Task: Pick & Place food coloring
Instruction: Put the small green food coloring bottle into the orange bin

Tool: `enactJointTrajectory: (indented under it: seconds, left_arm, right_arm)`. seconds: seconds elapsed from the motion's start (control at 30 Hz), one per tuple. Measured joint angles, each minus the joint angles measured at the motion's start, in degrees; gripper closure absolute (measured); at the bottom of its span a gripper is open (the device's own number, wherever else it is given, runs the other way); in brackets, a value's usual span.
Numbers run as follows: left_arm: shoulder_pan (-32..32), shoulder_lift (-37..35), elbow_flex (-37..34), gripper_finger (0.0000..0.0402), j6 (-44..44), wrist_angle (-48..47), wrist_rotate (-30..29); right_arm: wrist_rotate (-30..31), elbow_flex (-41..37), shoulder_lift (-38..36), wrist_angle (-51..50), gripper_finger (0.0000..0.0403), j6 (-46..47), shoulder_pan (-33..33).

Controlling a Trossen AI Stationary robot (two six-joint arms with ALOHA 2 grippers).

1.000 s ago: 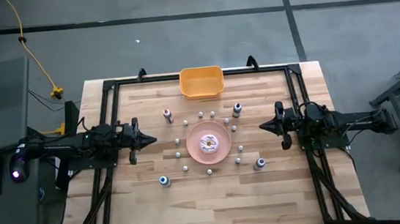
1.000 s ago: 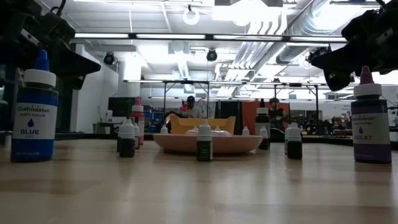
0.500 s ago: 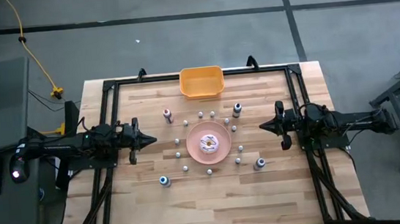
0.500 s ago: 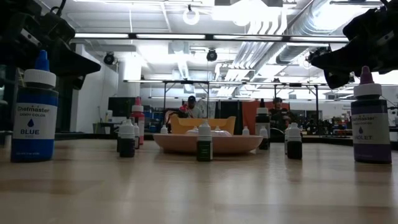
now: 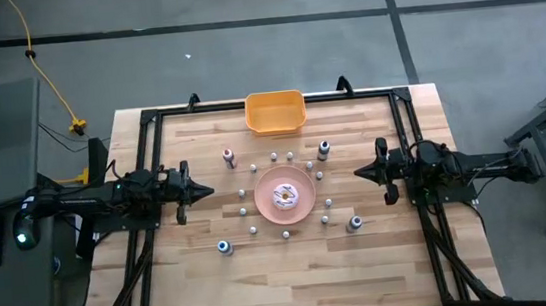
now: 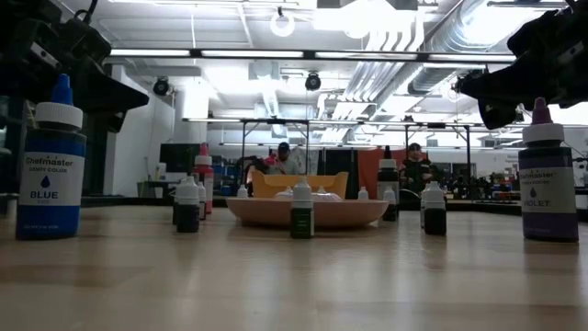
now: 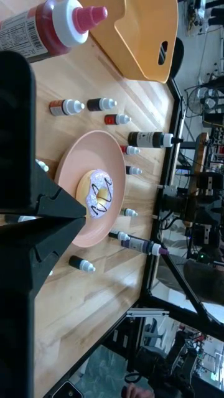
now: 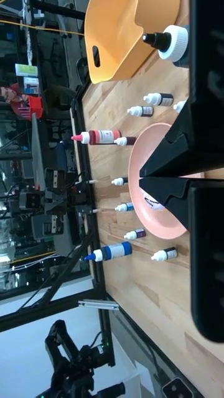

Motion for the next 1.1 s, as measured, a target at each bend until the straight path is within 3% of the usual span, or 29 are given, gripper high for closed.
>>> enactJointTrajectory:
  seconds: [0.53,0.87,1.1]
  left_arm:
    - [-0.01,0.0,-0.01,0.0401,-0.01,0.0,0.0]
    - [-0.01,-0.01,-0.01,0.0401,-0.01,0.0,0.0]
    - [-0.01,0.0,0.0,0.0401,-0.01,-0.01,0.0]
  right_arm:
    - [-2.23,3.93,0.04,-0.99,0.0402,2.59,0.0]
    - [-1.03,15.02,0.88,-12.88,0.0402,1.23,0.0]
    - [-0.68,25.05,9.49,-20.07,0.0402,-0.69,0.01]
